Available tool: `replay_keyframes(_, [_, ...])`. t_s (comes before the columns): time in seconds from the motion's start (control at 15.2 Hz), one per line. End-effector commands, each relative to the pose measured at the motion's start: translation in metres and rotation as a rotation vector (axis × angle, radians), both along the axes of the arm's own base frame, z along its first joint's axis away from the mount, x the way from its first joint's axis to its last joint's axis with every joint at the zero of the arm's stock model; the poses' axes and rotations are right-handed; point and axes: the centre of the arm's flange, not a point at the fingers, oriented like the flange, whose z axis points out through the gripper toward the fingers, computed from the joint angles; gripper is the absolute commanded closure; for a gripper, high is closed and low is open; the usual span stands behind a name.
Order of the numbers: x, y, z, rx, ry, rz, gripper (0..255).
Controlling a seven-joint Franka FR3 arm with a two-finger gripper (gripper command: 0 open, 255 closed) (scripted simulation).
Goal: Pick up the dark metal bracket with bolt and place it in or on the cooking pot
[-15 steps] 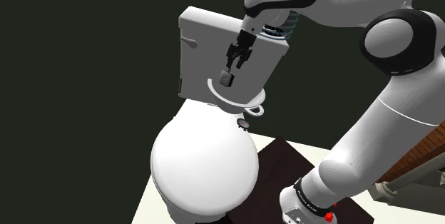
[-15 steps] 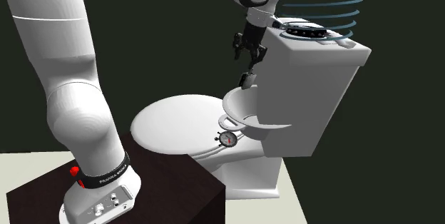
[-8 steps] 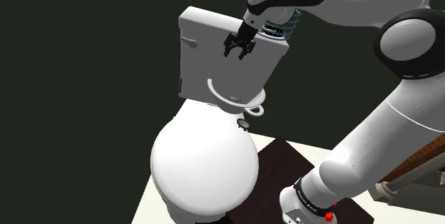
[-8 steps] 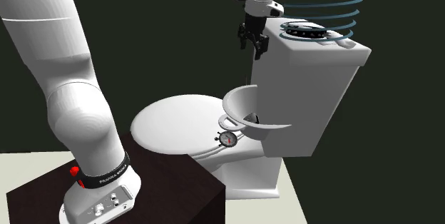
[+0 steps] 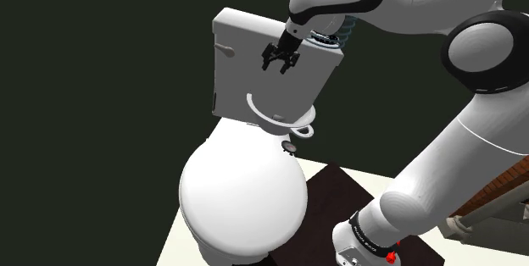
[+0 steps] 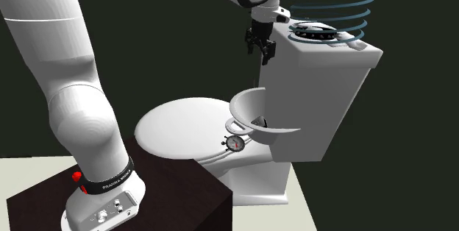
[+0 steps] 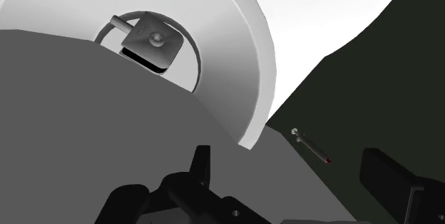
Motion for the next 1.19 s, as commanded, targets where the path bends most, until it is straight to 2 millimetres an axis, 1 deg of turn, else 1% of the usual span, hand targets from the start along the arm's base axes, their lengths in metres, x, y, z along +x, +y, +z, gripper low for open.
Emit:
replay_keyframes(0.0, [0.009,-0.009,-0.003,-0.022,-0.063,-0.018,0])
replay_keyframes(0.26, [0.009,-0.009,-0.003,-0.022,-0.063,-0.018,0])
replay_keyframes(0.33, [0.01,-0.009,-0.004,-0.022,-0.062,-0.018,255])
replay_keyframes(0.53, [0.015,-0.006,-0.006,-0.022,-0.062,-0.018,255])
replay_keyframes(0.79, [0.011,-0.006,-0.001,-0.021,-0.062,-0.017,255])
replay_keyframes(0.86, [0.012,-0.008,-0.002,-0.021,-0.062,-0.018,255])
replay_keyframes(0.92, [0.009,-0.009,-0.003,-0.022,-0.063,-0.018,255])
replay_keyframes(1.06, [0.009,-0.009,-0.013,-0.022,-0.063,-0.018,255])
replay_keyframes(1.12, [0.003,-0.002,-0.001,-0.008,-0.034,-0.003,255])
